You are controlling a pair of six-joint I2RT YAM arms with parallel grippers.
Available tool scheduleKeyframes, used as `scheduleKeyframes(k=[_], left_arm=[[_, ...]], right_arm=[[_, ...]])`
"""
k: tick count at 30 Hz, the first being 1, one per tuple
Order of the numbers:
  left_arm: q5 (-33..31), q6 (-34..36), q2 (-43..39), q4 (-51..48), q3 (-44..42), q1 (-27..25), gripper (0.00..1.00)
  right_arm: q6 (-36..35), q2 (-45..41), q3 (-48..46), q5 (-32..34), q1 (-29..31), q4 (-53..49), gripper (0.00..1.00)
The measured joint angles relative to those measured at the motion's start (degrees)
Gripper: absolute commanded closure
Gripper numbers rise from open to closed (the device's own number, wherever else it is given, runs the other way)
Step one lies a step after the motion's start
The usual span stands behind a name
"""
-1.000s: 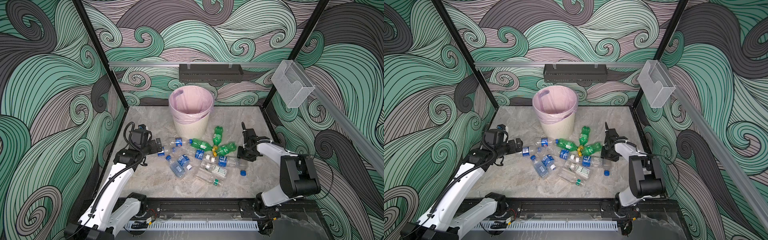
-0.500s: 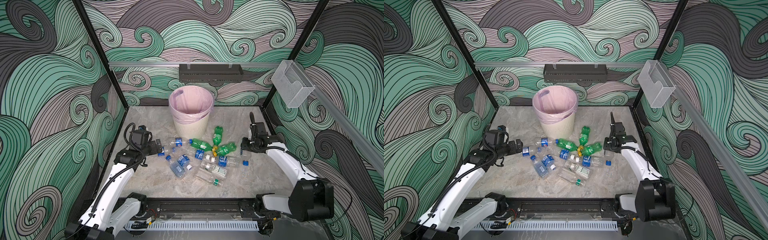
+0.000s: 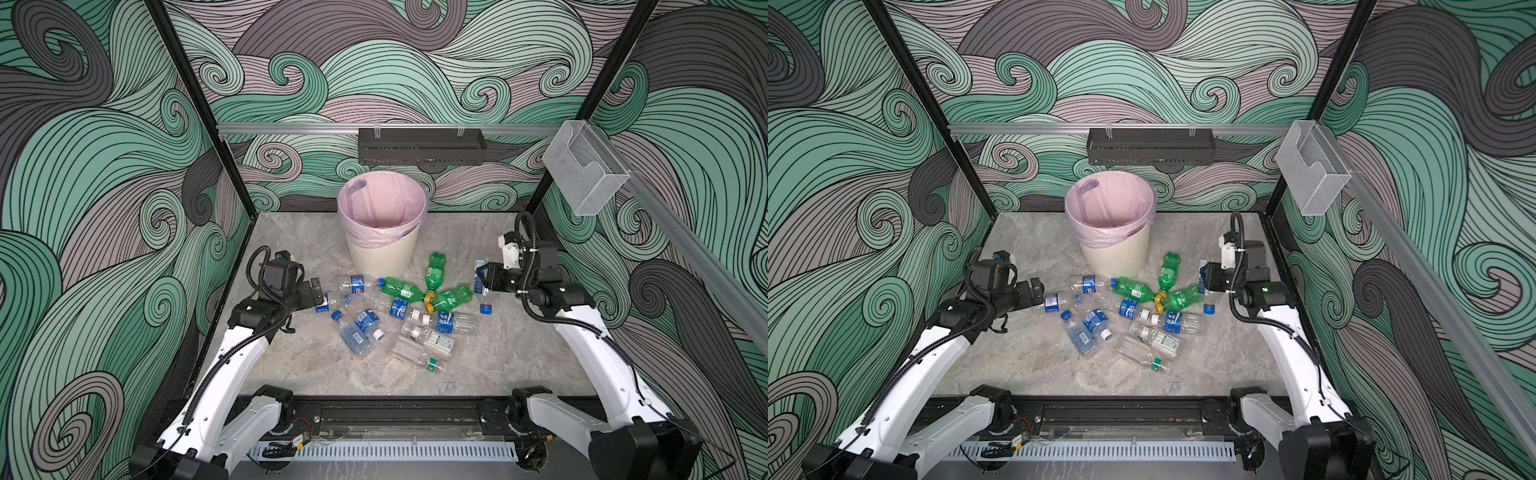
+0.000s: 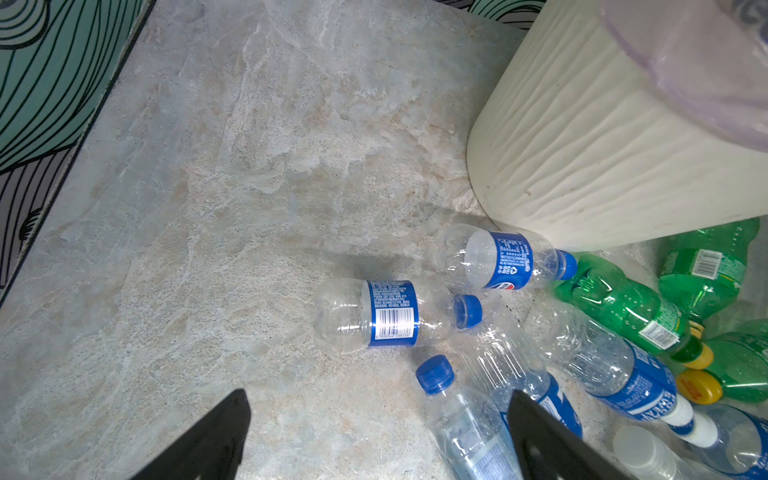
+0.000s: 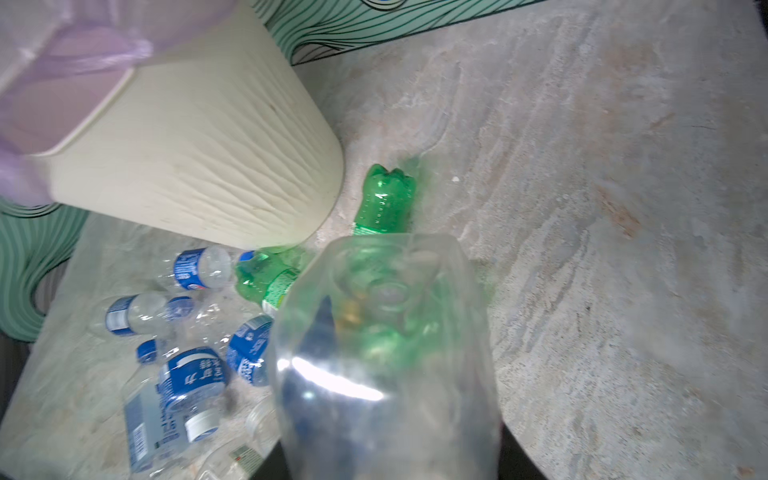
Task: Throw the plastic bottles in the bin
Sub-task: 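Lift the clear bottle with the right gripper toward the bin, then release the clear bottle into the bin and draw the right gripper back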
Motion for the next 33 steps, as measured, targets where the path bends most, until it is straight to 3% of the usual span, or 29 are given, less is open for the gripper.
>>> scheduleKeyframes(k=[3, 7, 8, 11, 12, 15, 17, 20, 27, 33], left_arm=[[-0.48, -0.33, -0.02, 0.00, -0.11, -0.02, 0.01], [-0.55, -0.76, -0.09, 0.04, -0.24, -0.02, 0.01], [-0.52, -0.94, -0.13, 0.20, -0.33, -0.02, 0.01], [-0.31, -2.29, -0.26, 0.74, -0.76, 0.00, 0.01], [-0.26, -2.91, -0.22, 0.87, -0.83, 0.00, 0.01], [-0.11, -4.83, -0.22, 0.87, -0.83, 0.00, 0.01], [-0.13, -5.53, -0.22, 0.83, -0.83, 0.00, 0.01], [-0.15, -6.16, -0.59, 0.83, -1.05, 0.00, 0.01], [-1.77, -7.02, -2.60, 0.37, -3.56, 0.00, 0.01], [-3.48, -8.37, -1.79, 0.50, -3.87, 0.00, 0.01]], right_arm=[[-0.44, 2.03, 5.09, -5.31, 0.22, 0.17, 0.64], [1.22, 9.97, 20.81, -11.26, 3.15, 4.46, 0.63], [2.19, 13.31, 26.49, -12.13, 4.63, 6.47, 0.54], [5.40, 26.69, 48.26, -13.35, 9.64, 12.33, 0.06], [6.67, 31.39, 55.47, -13.31, 10.93, 13.88, 0.01], [10.62, 43.76, 74.71, -13.22, 13.09, 15.19, 0.01], [11.74, 47.67, 80.24, -13.33, 13.11, 13.84, 0.01], [11.15, 45.77, 75.12, -12.94, 12.74, 11.67, 0.01], [5.29, 21.35, 37.03, -9.35, 12.22, 13.97, 0.01], [1.33, 7.52, 25.38, -6.47, 12.15, 14.53, 0.01]])
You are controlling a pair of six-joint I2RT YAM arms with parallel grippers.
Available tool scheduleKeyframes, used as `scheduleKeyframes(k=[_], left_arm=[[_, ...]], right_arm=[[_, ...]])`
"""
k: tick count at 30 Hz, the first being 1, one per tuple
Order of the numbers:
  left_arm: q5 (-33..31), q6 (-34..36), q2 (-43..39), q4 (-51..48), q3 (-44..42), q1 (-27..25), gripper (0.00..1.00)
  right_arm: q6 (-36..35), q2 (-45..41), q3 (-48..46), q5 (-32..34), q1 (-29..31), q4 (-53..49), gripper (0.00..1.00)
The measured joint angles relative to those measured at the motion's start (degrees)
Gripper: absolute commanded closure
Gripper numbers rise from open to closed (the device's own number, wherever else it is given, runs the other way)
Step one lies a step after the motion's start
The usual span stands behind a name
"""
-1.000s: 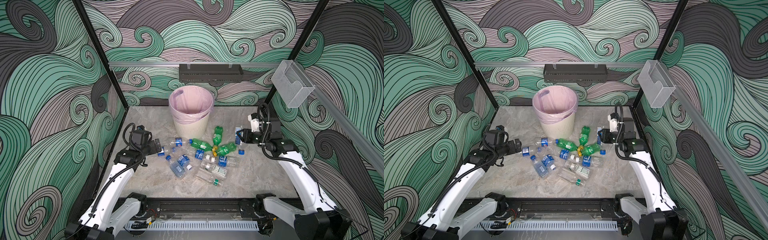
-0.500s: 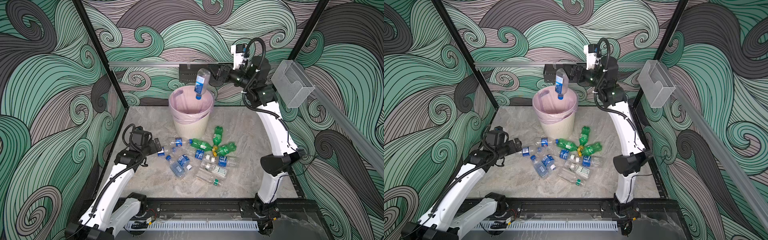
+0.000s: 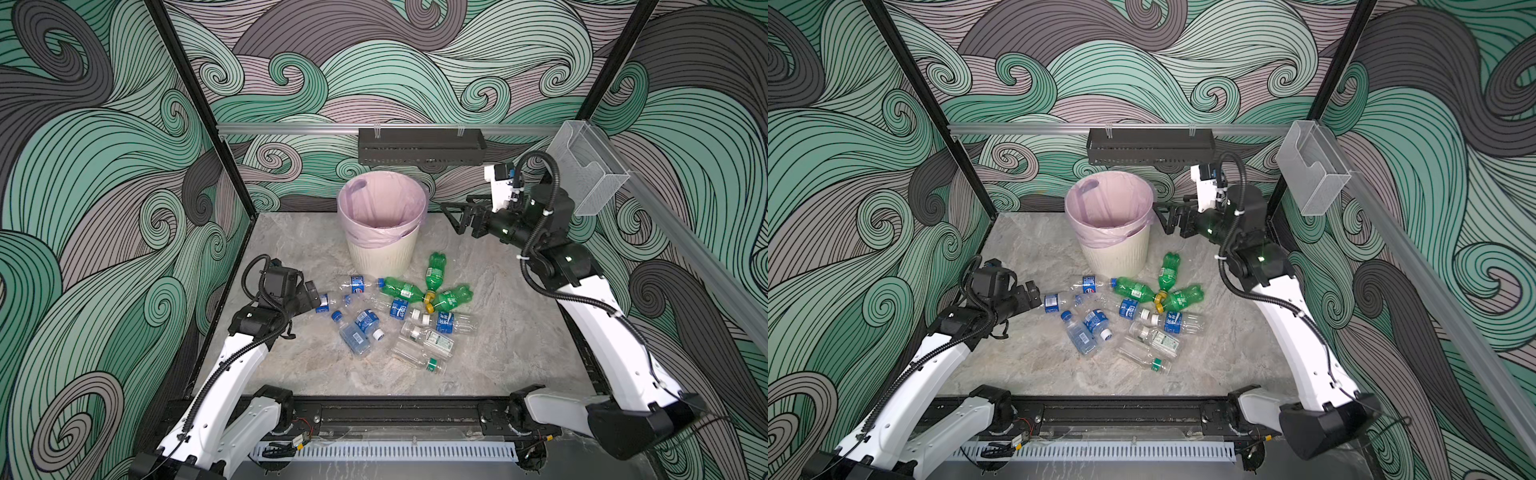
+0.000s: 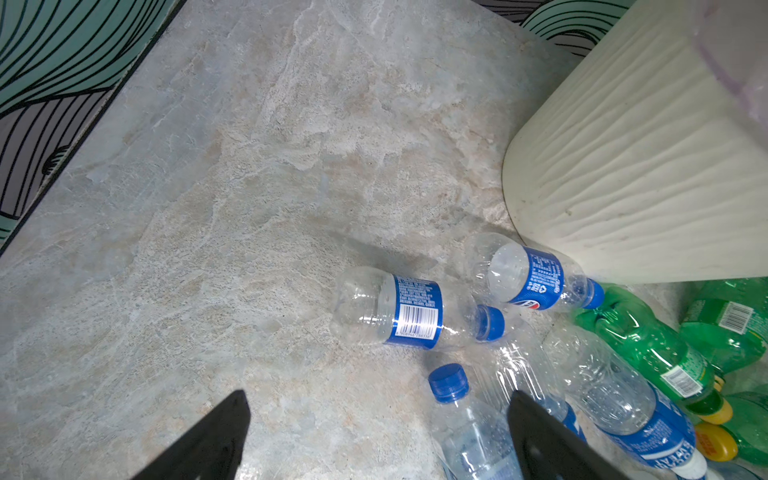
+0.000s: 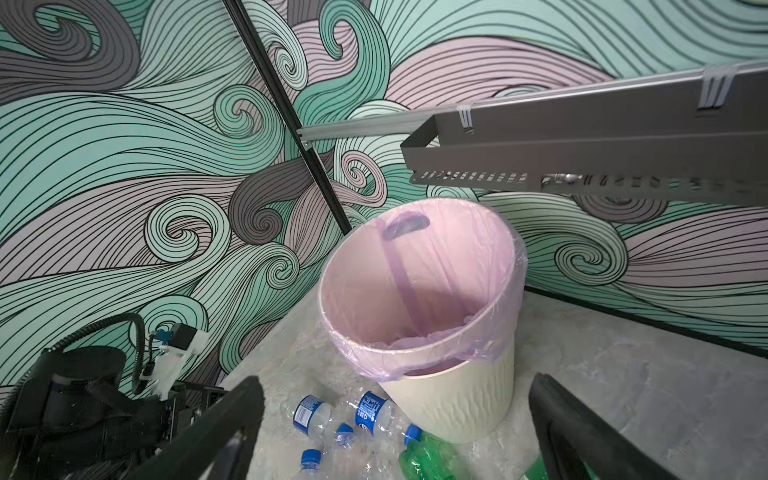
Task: Throw the plastic bottles in the bin
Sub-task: 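Release the clear bottle into the bin and draw the right gripper back, then lower the left gripper onto a blue-capped clear bottle and close it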
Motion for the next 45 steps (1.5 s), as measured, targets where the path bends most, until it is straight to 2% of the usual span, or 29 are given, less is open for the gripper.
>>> scheduleKeyframes(k=[5, 11, 14, 23, 27, 34, 40, 45], left_arm=[[0.87, -0.85, 3.52, 0.50, 0.00, 0.00, 0.01], [4.09, -5.44, 7.78, 2.40, -0.61, 0.00, 0.01], [4.37, -10.36, 9.60, 2.56, -0.81, 0.00, 0.01], [4.07, -31.93, 12.90, 3.74, -3.91, -0.02, 0.01], [4.02, -38.29, 14.16, 5.09, -5.92, -0.02, 0.02], [3.13, -42.75, 19.32, 7.87, -4.76, -0.20, 0.02], [4.92, -45.46, 25.88, 11.13, -3.23, -0.22, 0.03], [6.16, -46.16, 30.84, 12.92, -1.09, -0.22, 0.12]], right_arm=[[-2.78, -5.03, -7.15, 2.64, 0.00, -2.95, 0.01], [-3.67, -8.00, -18.36, 5.44, -0.04, -6.84, 0.01], [-3.65, -8.85, -21.00, 6.27, -0.04, -8.22, 0.01], [-3.69, -8.90, -21.42, 6.93, -0.04, -8.26, 0.01], [-3.69, -7.98, -21.42, 6.88, -0.04, -8.20, 0.01], [-3.69, -7.93, -21.53, 6.86, -0.04, -7.74, 0.01], [-3.74, -8.11, -22.73, 6.88, -0.04, -7.41, 0.01], [-4.00, -8.61, -23.23, 6.95, -0.04, -7.43, 0.01]])
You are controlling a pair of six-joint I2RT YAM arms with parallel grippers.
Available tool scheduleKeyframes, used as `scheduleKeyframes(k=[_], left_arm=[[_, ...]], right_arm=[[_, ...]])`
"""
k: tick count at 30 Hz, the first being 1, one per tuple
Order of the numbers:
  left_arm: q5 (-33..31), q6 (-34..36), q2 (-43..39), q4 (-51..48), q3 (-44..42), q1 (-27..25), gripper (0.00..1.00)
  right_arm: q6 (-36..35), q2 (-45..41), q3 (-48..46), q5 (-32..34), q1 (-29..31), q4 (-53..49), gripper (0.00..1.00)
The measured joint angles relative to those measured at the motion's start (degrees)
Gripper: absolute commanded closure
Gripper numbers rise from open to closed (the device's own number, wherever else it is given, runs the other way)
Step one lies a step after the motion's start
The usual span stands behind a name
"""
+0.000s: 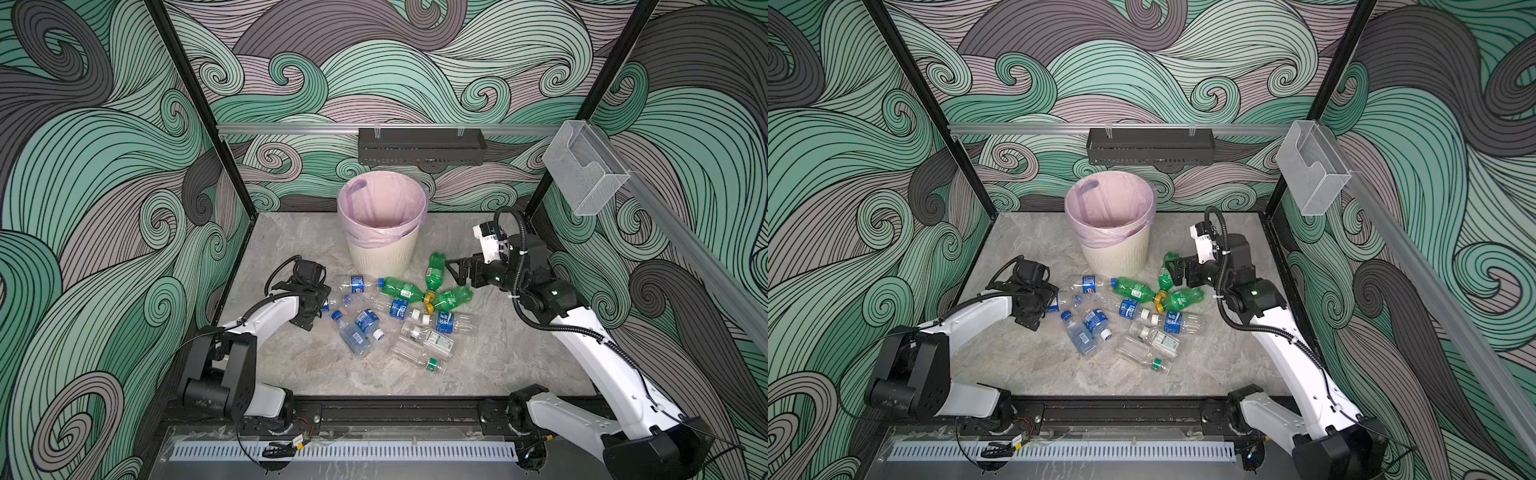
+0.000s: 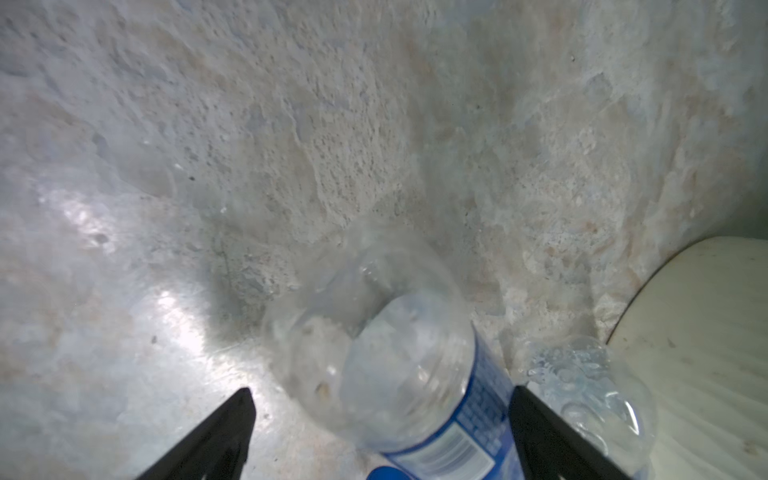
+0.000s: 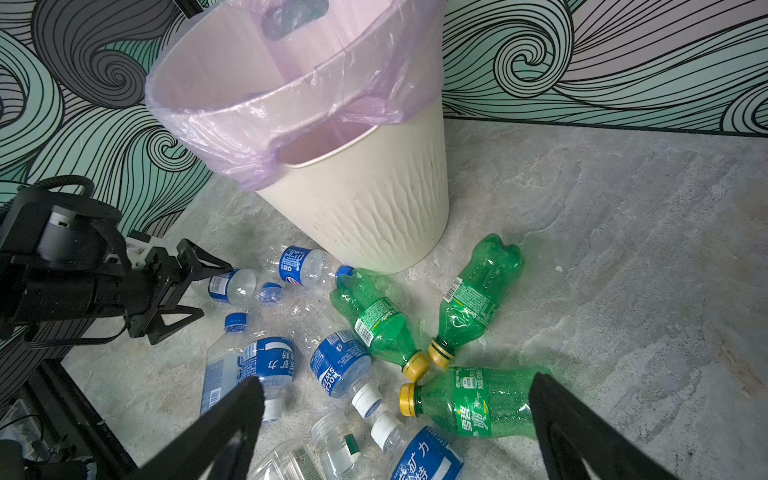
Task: Throw the plastic bottles in the bin
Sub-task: 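Lower the left gripper onto a blue-capped clear bottle and close it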
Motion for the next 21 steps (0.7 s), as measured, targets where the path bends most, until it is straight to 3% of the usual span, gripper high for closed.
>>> scheduleKeyframes(k=[3, 14, 21], left_arm=[[0.07, -0.39, 1.97, 1.22, 0.44, 0.00, 0.18], [0.00, -0.59, 6.01, 2.38, 0.52, 0.00, 0.26], [-1.68, -0.28, 7.13, 1.44, 1.66, 0.00, 0.35]], right_arm=[[-0.15, -0.52, -0.13, 0.04, -0.02, -0.04, 0.01], [-1.03, -0.90, -0.72, 0.17, -0.24, -0.17, 0.01], [-1.25, -0.90, -0.74, 0.17, -0.26, -0.48, 0.01]])
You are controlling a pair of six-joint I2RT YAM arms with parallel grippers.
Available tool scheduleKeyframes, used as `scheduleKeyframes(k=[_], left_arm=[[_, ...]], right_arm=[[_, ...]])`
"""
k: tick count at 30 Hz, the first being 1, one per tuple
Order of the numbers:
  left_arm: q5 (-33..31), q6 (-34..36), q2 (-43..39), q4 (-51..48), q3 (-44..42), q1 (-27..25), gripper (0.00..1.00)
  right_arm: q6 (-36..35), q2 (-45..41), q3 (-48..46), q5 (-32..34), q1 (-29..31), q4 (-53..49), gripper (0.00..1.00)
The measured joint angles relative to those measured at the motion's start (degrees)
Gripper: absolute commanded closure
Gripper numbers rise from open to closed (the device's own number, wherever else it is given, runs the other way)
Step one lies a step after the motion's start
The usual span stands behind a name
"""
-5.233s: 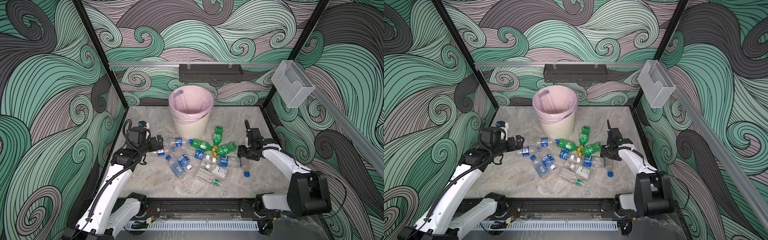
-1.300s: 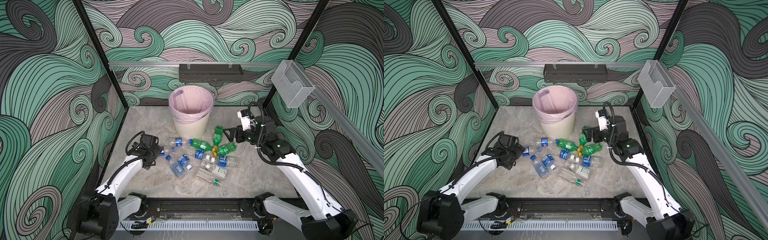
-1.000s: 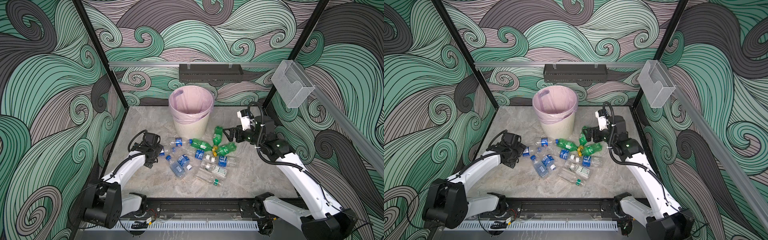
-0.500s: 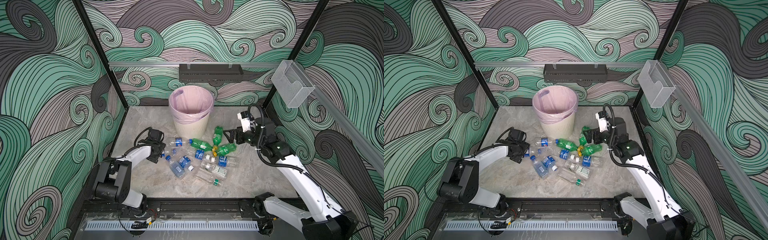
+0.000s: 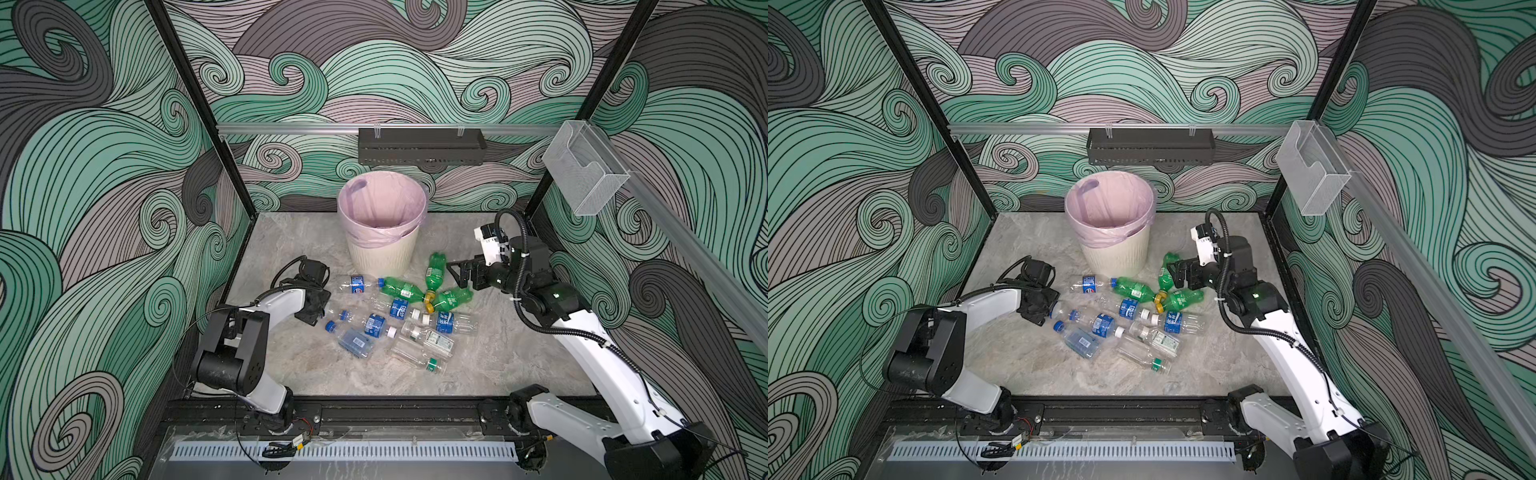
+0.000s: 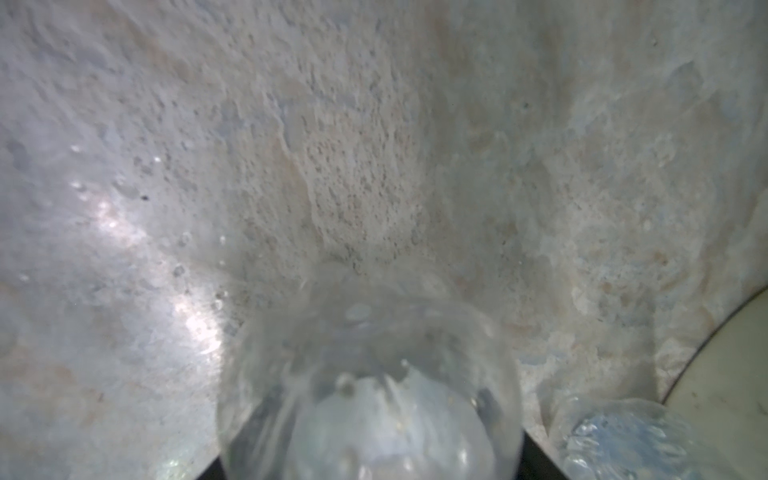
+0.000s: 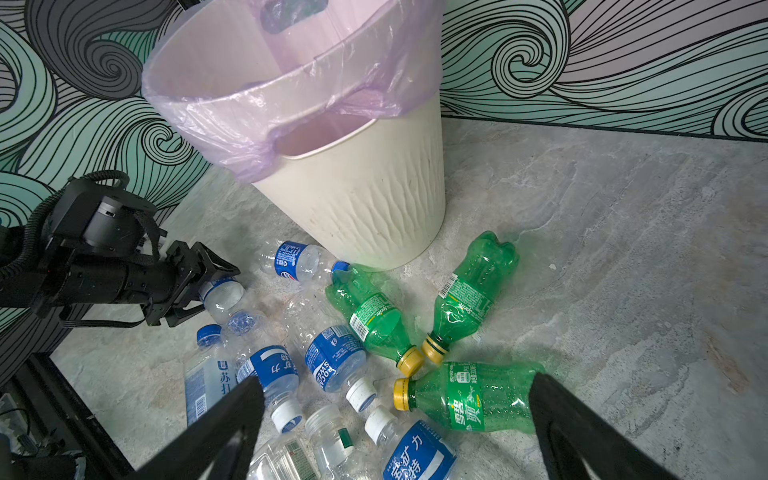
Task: Throw the plastic bottles in the bin
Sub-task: 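Lower the left gripper onto a blue-capped clear bottle and close it, then lift the blue-capped bottle with the left gripper over the bin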
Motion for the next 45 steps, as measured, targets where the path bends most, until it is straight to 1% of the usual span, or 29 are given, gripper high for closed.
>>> scheduleKeyframes(k=[4, 7, 12, 16, 20, 23, 26, 29, 32, 35, 41, 43, 45], left_arm=[[-0.90, 1.20, 1.16, -0.87, 2.86, 0.07, 0.42], [-1.36, 2.23, 1.14, -1.20, 4.48, 0.28, 0.51], [-3.02, 7.04, 1.11, -3.21, 7.08, 1.27, 0.59], [-5.01, 14.49, 0.81, -6.25, 10.69, 3.21, 0.59], [-6.56, 26.43, -1.75, -8.70, 13.66, 4.35, 0.58], [-7.63, 35.17, -4.70, -11.43, 15.54, 4.33, 0.60], [-7.21, 43.56, -8.22, -13.66, 16.24, 4.31, 0.60], [-4.74, 51.28, -12.20, -16.15, 16.24, 4.31, 0.60], [-1.49, 56.48, -15.15, -18.01, 15.87, 4.31, 0.60], [2.21, 59.95, -17.99, -19.89, 15.06, 4.28, 0.60], [7.63, 63.87, -23.08, -22.14, 15.52, 4.24, 0.59], [12.17, 63.82, -23.21, -22.40, 18.45, 4.24, 0.59], [18.03, 62.42, -22.03, -20.76, 23.74, 4.00, 0.59]], right_arm=[[-0.15, 0.00, -0.17, 0.00, 0.00, -0.28, 0.01], [-0.22, 0.00, -0.79, 0.04, 0.00, -0.55, 0.01], [-0.44, -0.13, -1.55, 0.22, 0.00, -1.25, 0.01], [-1.05, -0.15, -1.55, 0.22, 0.00, -1.38, 0.01], [-1.25, -0.15, -1.55, 0.22, 0.00, -1.55, 0.01], [-1.22, -0.13, -1.57, 0.26, 0.00, -1.68, 0.01], [-1.22, 0.02, -1.73, 0.26, 0.00, -1.68, 0.01], [-1.16, 0.17, -2.69, 0.26, 0.00, -1.66, 0.01], [-1.07, 0.66, -3.54, 0.24, 0.00, -1.70, 0.01], [-1.05, 1.33, -4.00, 0.33, 0.00, -1.73, 0.01], [-1.11, 2.03, -4.79, 1.16, -0.02, -1.99, 0.01], [-1.20, 2.12, -5.01, 1.68, 0.00, -2.51, 0.01], [-1.22, 2.12, -5.14, 2.40, 0.00, -3.30, 0.01]])
